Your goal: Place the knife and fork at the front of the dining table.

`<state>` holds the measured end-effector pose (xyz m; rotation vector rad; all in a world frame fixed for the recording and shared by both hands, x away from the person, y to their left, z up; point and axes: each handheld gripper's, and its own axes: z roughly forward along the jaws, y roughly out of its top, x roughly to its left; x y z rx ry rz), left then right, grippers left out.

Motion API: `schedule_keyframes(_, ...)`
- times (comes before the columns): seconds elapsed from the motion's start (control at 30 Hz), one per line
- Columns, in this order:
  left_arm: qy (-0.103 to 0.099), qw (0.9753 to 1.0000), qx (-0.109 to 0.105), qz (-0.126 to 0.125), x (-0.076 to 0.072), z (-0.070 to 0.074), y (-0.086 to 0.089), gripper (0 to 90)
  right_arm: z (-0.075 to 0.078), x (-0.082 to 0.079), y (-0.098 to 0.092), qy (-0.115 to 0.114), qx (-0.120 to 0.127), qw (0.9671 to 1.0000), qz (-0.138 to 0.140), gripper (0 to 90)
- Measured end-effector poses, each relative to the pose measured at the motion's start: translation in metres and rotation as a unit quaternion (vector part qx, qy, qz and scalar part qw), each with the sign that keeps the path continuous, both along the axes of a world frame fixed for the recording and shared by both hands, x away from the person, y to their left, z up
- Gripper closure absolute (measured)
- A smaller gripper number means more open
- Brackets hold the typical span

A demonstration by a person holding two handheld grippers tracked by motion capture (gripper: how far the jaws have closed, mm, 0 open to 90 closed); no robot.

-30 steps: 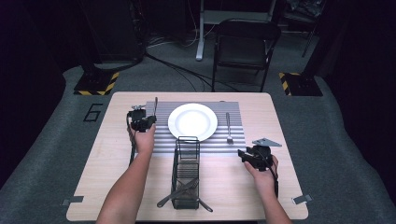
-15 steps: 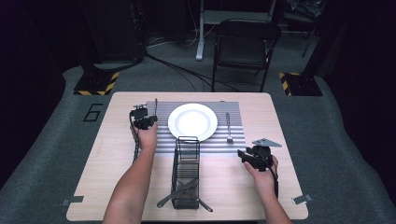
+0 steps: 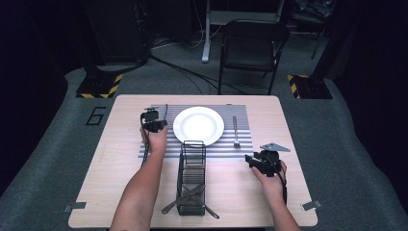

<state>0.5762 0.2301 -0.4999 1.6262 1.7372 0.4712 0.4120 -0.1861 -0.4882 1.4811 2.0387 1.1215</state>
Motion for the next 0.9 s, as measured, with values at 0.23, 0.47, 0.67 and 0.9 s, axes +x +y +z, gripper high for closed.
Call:
schedule_keyframes(0.23,0.008,1.0000,0.004,0.002,0.004,-0.005,0.001,82.4,0.000,-0.001,0.001,0.001,0.001,1.0000,-0.001,55.4)
schedule_keyframes(0.47,0.017,0.9998,0.008,-0.003,0.007,-0.010,0.000,82.3,-0.001,0.000,0.000,0.000,0.000,1.0000,0.000,55.4)
schedule_keyframes(0.67,0.018,0.9998,0.007,-0.006,0.010,-0.012,0.000,82.2,-0.001,0.000,0.000,0.000,0.001,1.0000,0.000,55.4)
schedule_keyframes(0.9,0.020,0.9997,0.012,-0.006,0.008,-0.011,0.003,80.8,-0.002,0.001,-0.001,0.001,0.001,1.0000,0.001,55.4)
